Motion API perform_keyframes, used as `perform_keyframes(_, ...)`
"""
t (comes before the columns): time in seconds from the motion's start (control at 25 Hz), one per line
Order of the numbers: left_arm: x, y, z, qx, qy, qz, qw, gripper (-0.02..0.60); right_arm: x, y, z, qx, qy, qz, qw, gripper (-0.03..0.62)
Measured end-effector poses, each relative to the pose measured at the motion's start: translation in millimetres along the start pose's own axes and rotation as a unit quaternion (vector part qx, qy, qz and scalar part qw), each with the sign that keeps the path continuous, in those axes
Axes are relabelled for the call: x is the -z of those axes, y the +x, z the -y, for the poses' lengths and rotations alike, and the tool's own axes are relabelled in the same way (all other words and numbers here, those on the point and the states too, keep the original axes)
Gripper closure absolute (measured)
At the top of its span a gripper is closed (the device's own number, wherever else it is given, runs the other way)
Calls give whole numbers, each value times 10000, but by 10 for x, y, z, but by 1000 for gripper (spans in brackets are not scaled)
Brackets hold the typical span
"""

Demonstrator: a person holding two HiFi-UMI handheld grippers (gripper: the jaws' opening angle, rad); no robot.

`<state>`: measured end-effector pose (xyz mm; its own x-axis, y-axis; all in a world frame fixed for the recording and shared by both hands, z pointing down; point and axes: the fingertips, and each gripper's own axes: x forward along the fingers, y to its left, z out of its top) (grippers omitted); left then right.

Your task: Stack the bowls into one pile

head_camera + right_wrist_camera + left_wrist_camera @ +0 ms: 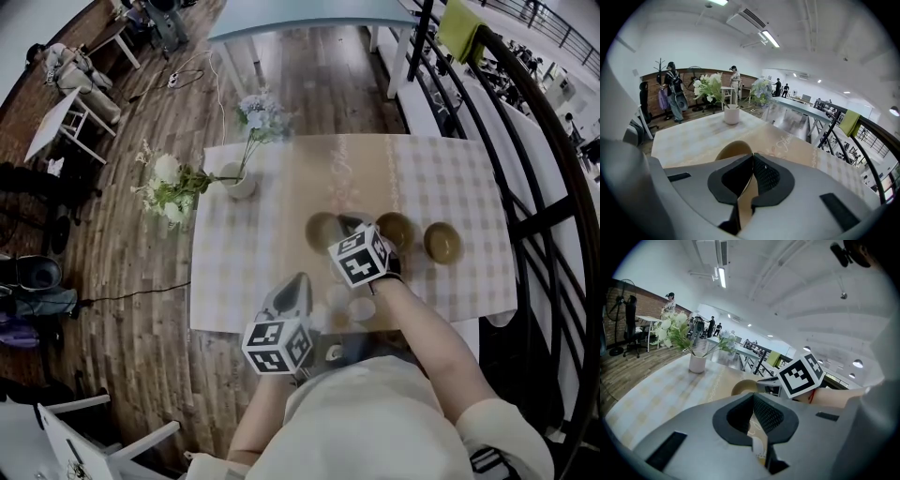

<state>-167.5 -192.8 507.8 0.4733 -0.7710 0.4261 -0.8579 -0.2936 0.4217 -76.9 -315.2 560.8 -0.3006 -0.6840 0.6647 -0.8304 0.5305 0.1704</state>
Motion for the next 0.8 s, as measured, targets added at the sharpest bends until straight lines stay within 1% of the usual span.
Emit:
perform_keyframes(0.32, 45, -197, 106, 168, 138, -7, 9998, 578, 38, -288, -1, 266, 101, 102, 9995, 589)
perform_keyframes(0.52, 86, -291, 182, 320, 243, -78, 9992, 578, 71, -469, 26, 464, 205, 158, 9986, 589)
perform_keyframes(0.8, 84, -254, 256, 514, 376, -148, 9979, 578, 137, -598, 192, 727, 341, 169, 9966, 589)
